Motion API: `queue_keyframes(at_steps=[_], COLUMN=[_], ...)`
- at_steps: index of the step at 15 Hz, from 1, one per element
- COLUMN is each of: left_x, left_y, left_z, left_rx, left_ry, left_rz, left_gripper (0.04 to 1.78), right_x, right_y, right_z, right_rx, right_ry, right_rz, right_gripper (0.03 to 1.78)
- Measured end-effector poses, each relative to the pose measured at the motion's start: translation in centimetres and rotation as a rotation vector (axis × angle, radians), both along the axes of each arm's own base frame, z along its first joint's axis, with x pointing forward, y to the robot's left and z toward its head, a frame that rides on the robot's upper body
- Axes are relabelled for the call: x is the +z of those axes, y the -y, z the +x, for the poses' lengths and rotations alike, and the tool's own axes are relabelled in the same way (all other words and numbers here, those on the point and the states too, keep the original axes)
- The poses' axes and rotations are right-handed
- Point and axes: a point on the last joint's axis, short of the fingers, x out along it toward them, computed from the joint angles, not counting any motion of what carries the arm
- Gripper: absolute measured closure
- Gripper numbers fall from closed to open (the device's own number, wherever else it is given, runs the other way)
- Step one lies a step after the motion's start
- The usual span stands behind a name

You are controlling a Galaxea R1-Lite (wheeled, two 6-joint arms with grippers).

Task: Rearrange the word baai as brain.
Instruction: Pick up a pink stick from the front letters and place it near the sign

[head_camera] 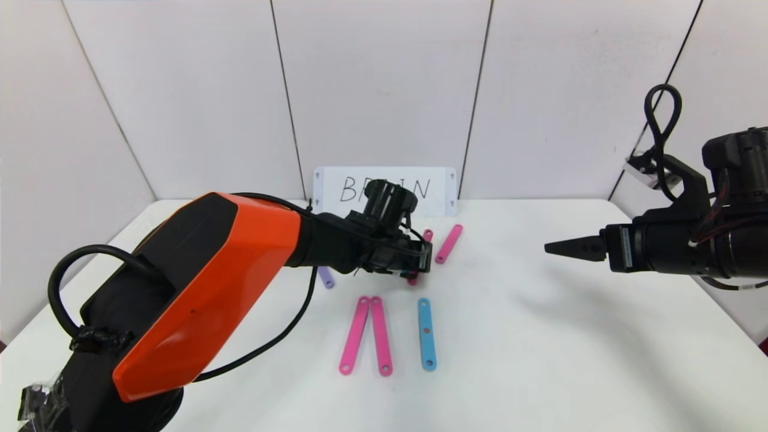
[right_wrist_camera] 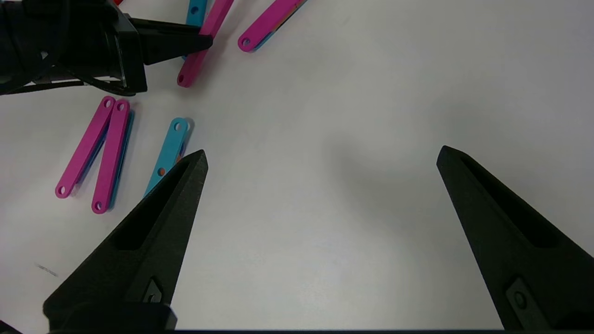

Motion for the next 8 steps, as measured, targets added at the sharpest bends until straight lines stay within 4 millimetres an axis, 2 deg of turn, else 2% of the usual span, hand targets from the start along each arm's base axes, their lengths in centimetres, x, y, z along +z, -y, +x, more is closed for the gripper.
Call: queue_keyframes(at_steps=[2, 4, 8], left_x=[-0.12, -0.11, -0.01], left_y=[0.07, 0.15, 0.21], left_z=[0.05, 0.08, 0.12], left_rx=[0.0, -0.001, -0.002], left_ry=[-0.001, 0.001, 0.005], left_rz=[0.001, 0.0, -0.004], left_gripper=[1.44, 1.25, 0.57], right_x=[-0.01, -0.01, 0.0], right_y=[0.0, 0.0, 0.0], right_z=[0.01, 0.01, 0.0], right_rx=[0.0, 0.0, 0.0], right_ry=[0.0, 0.0, 0.0], right_rz=[0.0, 0.0, 0.0], right_gripper=[0.08, 0.08, 0.08])
